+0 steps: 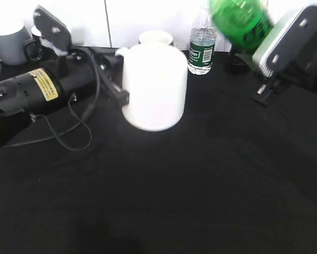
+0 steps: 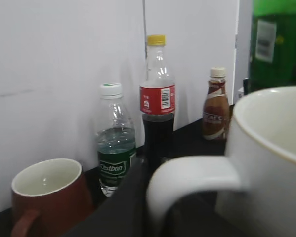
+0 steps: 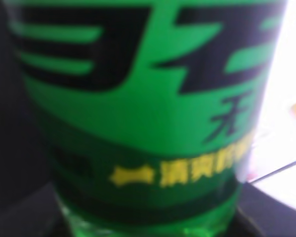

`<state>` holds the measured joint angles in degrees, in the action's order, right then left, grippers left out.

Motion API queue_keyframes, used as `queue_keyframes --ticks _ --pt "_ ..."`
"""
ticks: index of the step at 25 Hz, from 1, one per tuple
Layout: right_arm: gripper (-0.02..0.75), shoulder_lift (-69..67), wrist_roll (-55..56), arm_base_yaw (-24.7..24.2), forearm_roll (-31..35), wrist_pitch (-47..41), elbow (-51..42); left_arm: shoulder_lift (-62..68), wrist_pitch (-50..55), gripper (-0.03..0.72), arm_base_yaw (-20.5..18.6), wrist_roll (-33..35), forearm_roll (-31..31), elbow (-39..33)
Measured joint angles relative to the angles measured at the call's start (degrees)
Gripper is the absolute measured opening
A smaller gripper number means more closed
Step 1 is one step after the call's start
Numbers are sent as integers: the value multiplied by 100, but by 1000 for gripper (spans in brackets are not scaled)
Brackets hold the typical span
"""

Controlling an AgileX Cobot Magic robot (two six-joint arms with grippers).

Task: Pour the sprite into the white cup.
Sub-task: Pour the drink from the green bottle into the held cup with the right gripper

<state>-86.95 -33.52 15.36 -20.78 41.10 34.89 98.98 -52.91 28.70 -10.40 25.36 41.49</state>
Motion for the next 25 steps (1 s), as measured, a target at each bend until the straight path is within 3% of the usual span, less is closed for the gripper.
queue_keyframes --ticks 3,10,14,25 --pt "393 0 -1430 0 592 -2 0 0 0 39 0 175 69 0" --pt "393 0 -2931 0 832 -19 0 0 228 39 0 194 126 0" --pt "389 0 -3350 0 893 -27 9 0 451 39 0 194 370 0" --pt "387 4 -4034 0 596 -481 384 0 704 39 0 194 258 0"
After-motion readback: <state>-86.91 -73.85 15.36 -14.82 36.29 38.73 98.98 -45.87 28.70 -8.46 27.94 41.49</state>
